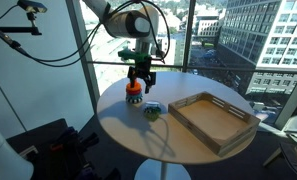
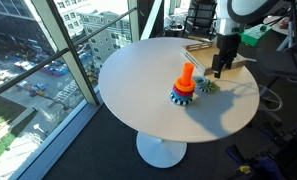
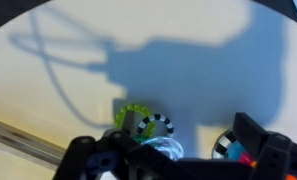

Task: Shift the clear item to the table

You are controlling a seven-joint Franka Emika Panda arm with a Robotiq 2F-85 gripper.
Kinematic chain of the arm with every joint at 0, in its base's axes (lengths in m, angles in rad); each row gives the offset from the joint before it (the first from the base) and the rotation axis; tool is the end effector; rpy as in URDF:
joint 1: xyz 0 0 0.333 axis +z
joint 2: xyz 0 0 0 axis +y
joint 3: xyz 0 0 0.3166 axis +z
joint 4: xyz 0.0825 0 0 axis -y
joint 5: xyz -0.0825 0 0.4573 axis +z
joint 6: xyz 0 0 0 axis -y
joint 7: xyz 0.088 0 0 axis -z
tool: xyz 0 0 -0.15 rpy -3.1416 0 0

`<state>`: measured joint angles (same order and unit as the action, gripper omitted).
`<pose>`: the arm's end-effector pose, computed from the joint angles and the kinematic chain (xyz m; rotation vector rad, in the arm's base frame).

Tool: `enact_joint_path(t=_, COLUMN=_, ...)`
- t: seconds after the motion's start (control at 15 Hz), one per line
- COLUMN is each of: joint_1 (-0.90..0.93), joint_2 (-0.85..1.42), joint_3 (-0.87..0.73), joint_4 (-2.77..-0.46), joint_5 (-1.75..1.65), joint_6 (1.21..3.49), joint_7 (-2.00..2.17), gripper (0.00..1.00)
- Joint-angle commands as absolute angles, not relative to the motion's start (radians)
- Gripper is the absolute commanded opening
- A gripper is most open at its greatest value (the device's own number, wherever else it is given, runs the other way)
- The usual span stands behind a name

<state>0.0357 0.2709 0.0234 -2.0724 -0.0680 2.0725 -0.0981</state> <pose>0.5934 0.0294 0.1880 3.0550 0.3035 -0.4192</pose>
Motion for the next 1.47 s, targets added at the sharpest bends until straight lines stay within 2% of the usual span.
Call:
enact_joint_path(t=0.0, joint_1=0.043, joint_2=0.169, joint_3=0.029, joint_4=-2.093, joint_5=-0.079, joint_6=1.964, joint_7=-0.072, gripper=1.0)
enact_joint_path(t=0.33, joint_1=0.052, joint_2=0.055, joint_3=0.042, joint_4=-2.104, joint_5=-0.067, joint_6=1.847, joint_7=-0.038, gripper=1.0)
enact_joint_path(t=0.93, joint_1=0.068, joint_2=-0.15, joint_3=0.066, joint_4=-2.178, joint_5=-0.047, joint_6=1.854, joint_7=0.027, gripper=1.0)
enact_joint_path(t=1.4, joint_1=0.068, joint_2=-0.169, joint_3=0.078, joint_4=-2.176, joint_5=-0.06, joint_6=1.854, joint_7=0.019, gripper=1.0)
